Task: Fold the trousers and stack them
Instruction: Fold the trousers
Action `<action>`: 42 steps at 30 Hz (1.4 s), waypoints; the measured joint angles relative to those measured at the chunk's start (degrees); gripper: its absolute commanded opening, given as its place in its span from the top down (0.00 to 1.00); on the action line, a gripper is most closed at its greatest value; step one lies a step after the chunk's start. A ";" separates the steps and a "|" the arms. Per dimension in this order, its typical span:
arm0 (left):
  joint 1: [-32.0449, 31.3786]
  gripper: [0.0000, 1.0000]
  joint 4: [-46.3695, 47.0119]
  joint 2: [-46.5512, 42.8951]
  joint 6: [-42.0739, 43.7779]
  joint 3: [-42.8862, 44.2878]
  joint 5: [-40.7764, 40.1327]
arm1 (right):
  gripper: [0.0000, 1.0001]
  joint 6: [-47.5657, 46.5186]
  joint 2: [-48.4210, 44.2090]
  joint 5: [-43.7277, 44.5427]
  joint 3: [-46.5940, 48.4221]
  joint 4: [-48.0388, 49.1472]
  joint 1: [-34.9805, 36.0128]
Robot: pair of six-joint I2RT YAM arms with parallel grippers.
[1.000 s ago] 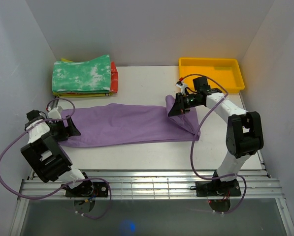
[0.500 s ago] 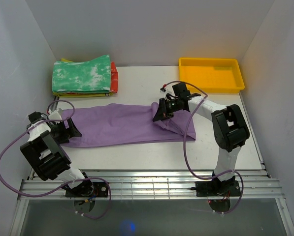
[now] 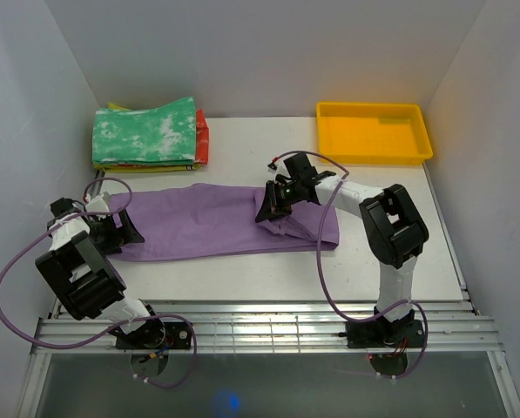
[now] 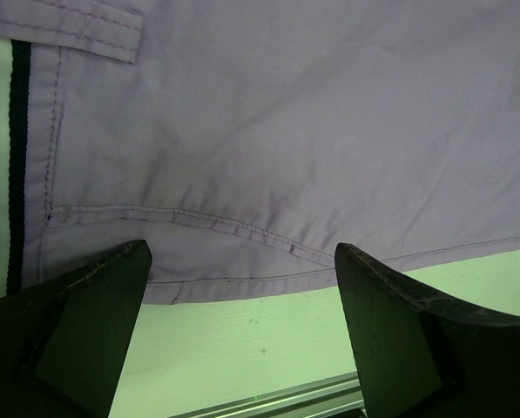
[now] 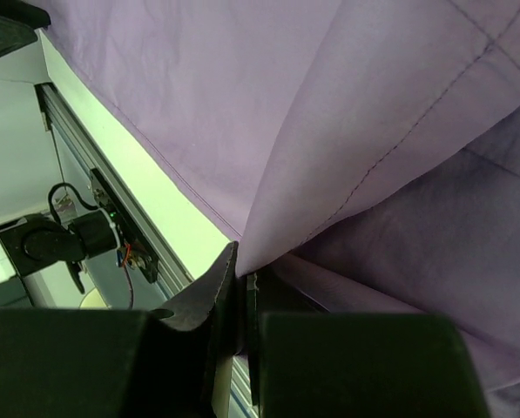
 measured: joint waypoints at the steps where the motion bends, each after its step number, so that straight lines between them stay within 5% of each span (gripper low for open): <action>1: 0.00 0.02 0.00 0.00 0.00 0.00 -0.04 | 0.92 0.50 0.26 0.20 0.26 0.13 0.24; 5: 0.00 0.02 0.00 -0.02 0.04 0.00 -0.17 | 0.86 1.62 1.84 1.11 1.62 0.68 1.01; 10: 0.00 0.02 -0.07 -0.04 0.15 0.00 -0.24 | 0.25 1.99 3.48 2.58 2.43 0.76 1.25; 13: 0.00 0.02 -0.68 -0.96 1.03 0.00 0.81 | 0.15 0.35 3.48 2.95 3.19 -0.33 1.14; 17: 0.00 0.02 -2.34 -5.77 3.26 0.13 4.92 | 0.18 -4.92 1.97 2.67 4.61 -3.89 0.15; 22: -0.20 0.02 -4.90 -11.67 6.47 2.62 9.22 | 0.44 -15.50 -5.79 1.22 4.76 -10.32 -3.82; 31: -1.18 0.02 -8.83 -11.47 9.40 4.33 14.29 | 0.46 -34.84 -13.25 4.68 0.02 -18.27 -13.18; 42: -8.20 0.22 -13.05 -5.05 8.46 7.39 16.74 | 0.43 -43.95 -11.02 8.46 -4.55 -23.32 -17.66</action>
